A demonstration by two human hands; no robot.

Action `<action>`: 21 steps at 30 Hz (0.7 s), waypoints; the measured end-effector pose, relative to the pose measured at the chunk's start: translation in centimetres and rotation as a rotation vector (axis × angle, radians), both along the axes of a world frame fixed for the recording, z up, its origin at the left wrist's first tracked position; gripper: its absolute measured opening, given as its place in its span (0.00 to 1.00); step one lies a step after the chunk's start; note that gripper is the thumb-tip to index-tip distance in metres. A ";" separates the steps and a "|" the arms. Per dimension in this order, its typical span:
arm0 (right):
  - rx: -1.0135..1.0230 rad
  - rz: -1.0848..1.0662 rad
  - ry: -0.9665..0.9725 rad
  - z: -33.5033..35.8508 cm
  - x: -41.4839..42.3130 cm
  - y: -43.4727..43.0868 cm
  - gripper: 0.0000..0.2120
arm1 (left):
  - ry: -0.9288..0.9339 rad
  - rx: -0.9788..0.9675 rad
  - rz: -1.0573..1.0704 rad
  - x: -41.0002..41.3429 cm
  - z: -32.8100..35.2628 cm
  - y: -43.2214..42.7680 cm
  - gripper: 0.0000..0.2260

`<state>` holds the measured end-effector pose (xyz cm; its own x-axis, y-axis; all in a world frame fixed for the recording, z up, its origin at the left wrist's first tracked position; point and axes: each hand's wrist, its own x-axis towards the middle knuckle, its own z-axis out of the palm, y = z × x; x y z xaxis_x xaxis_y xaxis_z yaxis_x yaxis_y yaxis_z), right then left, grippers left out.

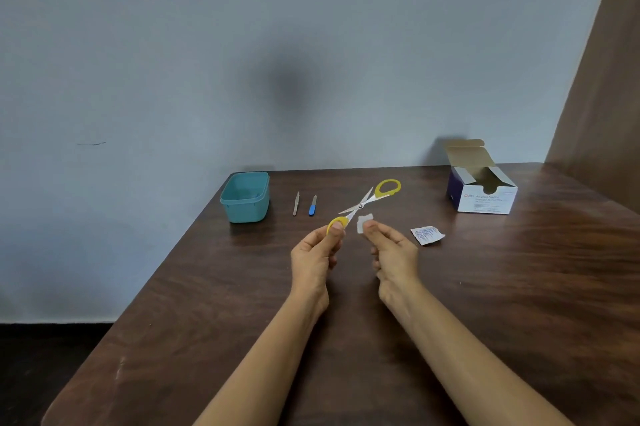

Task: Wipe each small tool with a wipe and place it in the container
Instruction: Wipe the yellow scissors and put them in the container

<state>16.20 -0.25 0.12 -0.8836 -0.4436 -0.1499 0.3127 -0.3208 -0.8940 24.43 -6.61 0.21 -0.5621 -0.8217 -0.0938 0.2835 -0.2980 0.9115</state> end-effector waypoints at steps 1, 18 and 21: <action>-0.005 -0.005 -0.004 -0.1 0.0 0.0 0.03 | -0.007 -0.013 0.004 0.0 -0.1 0.1 0.05; -0.063 0.012 -0.047 -0.1 -0.3 0.5 0.03 | -0.152 -0.359 0.010 0.0 -0.5 1.0 0.07; -0.054 -0.011 -0.062 -0.2 -0.6 0.6 0.03 | -0.195 -0.451 -0.022 -0.1 -0.9 1.3 0.08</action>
<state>15.59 0.32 -0.03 -0.8784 -0.4427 -0.1804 0.3630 -0.3722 -0.8542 24.28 -5.34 -0.65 -0.5870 -0.7929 0.1634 0.0928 0.1346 0.9865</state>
